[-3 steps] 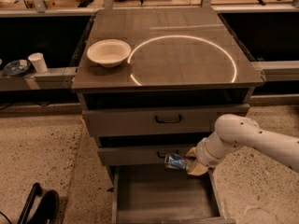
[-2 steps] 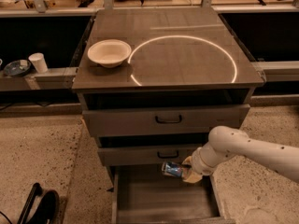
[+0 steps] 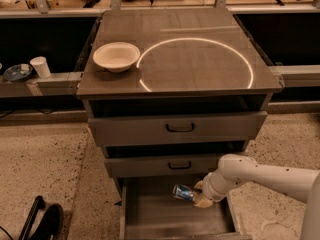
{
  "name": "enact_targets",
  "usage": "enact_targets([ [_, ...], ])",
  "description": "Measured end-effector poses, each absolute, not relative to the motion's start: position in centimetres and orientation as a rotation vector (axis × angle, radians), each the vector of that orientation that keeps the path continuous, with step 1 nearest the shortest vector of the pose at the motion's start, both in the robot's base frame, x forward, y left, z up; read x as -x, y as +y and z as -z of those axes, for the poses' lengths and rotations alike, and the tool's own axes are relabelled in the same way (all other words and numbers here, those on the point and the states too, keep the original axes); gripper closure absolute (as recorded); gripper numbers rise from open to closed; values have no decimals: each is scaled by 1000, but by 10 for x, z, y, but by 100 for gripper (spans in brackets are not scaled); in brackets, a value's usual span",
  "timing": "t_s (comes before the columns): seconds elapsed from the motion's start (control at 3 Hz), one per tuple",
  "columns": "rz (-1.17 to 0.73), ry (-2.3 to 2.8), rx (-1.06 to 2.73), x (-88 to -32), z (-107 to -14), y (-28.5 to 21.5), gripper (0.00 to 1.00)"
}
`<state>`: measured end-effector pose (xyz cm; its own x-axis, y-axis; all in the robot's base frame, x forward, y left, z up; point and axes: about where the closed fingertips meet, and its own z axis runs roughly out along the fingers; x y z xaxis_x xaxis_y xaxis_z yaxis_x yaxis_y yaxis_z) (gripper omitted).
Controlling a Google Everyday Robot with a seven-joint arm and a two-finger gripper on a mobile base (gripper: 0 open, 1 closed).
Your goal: Place redbull can into bottom drawer
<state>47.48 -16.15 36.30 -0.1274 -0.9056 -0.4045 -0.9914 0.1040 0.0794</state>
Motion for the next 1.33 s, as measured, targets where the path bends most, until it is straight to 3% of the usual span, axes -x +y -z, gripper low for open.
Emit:
enact_targets([
  [0.67,-297,2355,1642,-500,-268,-178,100],
  [1.0,-425,2457,1383,-497,-196,-177,98],
  [1.33,-657,2397,1355,-481,-156,-146,75],
])
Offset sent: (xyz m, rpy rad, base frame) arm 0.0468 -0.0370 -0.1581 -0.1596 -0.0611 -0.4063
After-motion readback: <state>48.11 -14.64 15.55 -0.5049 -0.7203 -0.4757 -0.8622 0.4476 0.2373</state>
